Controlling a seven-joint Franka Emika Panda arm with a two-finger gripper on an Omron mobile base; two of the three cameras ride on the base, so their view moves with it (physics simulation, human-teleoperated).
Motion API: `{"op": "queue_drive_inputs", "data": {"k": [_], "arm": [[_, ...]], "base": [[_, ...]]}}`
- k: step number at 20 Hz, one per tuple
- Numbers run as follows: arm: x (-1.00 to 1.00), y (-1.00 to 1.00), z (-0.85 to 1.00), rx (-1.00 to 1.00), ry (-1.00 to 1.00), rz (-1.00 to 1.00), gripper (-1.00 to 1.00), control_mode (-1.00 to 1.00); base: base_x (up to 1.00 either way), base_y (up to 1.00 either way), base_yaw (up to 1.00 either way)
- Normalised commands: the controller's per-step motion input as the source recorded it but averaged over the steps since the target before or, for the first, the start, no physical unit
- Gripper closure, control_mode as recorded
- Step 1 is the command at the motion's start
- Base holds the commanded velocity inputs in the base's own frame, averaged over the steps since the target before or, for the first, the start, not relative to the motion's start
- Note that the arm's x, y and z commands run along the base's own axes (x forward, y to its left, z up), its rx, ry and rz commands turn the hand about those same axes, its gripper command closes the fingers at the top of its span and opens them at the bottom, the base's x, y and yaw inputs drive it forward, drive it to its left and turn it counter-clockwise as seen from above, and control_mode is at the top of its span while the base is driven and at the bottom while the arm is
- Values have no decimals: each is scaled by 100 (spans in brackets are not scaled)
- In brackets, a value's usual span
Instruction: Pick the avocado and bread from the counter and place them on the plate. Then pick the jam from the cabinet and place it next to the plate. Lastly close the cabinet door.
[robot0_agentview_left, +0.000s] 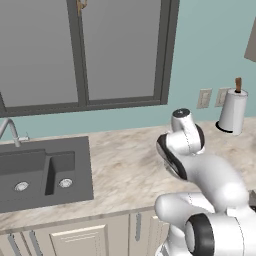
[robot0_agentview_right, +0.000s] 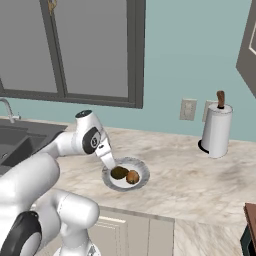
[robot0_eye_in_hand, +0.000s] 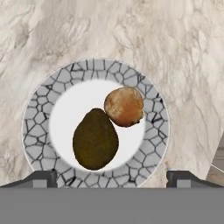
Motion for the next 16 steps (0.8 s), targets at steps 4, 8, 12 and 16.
{"op": "queue_drive_inputs", "data": {"k": [4,8,12,16], "arm": [[-40,0,60,-1,-4,0,-100,-100],[-42,0,52,0,-9,0,-100,-100],[-46,0,37,0,-13,0,-100,-100],[-56,0,39,0,-19,11,-100,-100]], "base": [[0,0,0],[0,0,0],[0,0,0],[0,0,0]]}}
